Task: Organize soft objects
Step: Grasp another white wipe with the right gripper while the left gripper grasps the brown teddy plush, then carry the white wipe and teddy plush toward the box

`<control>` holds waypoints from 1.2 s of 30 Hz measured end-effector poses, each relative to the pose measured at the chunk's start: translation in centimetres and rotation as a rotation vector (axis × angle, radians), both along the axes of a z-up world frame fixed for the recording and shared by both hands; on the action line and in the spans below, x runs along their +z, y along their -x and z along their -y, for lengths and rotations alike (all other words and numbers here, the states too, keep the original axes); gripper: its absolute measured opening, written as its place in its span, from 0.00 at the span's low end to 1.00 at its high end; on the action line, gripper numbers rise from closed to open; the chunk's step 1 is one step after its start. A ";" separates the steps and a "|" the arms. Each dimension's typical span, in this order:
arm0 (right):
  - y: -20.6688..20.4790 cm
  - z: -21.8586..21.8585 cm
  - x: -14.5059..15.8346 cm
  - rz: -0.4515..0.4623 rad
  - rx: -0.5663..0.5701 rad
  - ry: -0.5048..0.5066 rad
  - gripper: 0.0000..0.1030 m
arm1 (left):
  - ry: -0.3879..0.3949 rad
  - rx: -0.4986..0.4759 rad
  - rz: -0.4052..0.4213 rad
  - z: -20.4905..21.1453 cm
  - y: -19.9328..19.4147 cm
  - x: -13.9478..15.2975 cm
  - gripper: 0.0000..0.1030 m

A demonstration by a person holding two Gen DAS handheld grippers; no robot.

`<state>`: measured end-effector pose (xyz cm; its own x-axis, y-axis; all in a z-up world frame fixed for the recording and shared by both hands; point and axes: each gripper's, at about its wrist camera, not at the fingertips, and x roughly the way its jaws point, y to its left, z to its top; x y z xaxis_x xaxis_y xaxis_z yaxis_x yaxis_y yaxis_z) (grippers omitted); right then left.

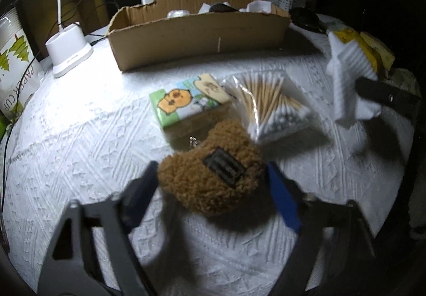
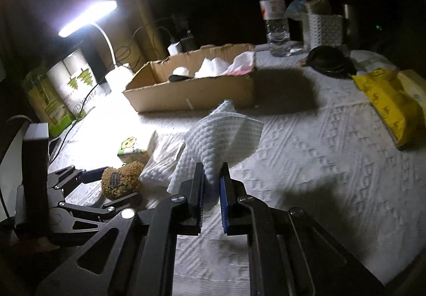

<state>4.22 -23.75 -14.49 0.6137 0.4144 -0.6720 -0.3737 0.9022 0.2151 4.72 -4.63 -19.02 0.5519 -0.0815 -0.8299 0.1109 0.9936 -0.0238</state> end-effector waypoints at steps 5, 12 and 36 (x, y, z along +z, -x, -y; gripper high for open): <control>0.0 1.2 0.1 0.005 -0.019 -0.002 0.11 | 0.000 -0.004 0.012 0.2 0.3 0.3 0.58; 0.1 1.9 0.4 0.013 -0.027 -0.009 0.11 | 0.015 -0.013 0.059 0.5 0.8 2.1 0.57; -2.3 -0.8 4.0 0.069 0.010 0.010 0.11 | 0.049 0.050 0.169 -3.7 -0.9 7.6 0.57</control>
<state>6.51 -22.95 -10.49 0.6547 0.4144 -0.6322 -0.3964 0.9003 0.1797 5.58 -0.93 -11.42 0.6874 -0.0883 -0.7209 0.0676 0.9961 -0.0575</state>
